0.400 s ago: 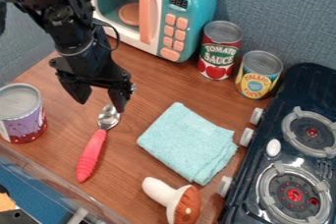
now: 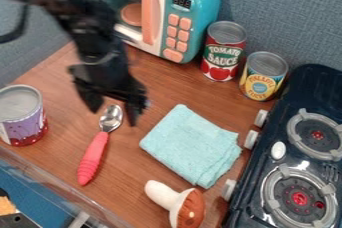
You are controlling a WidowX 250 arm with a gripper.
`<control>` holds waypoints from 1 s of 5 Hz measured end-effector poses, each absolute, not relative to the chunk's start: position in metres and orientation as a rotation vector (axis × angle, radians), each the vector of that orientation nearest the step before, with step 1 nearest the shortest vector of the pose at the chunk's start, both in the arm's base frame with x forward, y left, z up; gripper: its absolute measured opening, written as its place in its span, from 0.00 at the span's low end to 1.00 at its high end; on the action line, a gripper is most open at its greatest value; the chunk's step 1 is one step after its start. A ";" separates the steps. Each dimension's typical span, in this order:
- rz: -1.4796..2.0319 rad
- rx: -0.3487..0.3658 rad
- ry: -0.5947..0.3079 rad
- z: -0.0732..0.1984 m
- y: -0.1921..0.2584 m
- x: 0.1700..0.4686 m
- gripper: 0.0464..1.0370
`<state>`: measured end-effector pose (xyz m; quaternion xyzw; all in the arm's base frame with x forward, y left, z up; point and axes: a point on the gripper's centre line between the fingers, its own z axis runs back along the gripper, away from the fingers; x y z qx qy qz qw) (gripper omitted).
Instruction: Put the towel between the microwave and can
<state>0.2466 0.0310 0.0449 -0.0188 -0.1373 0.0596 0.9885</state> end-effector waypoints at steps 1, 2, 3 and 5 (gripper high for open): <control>0.103 -0.053 -0.273 0.042 0.003 0.259 0.96; 0.095 -0.082 -0.282 0.035 -0.025 0.279 0.96; 0.077 -0.104 -0.287 0.020 -0.047 0.294 0.96; 0.057 -0.098 -0.226 -0.008 -0.050 0.305 0.96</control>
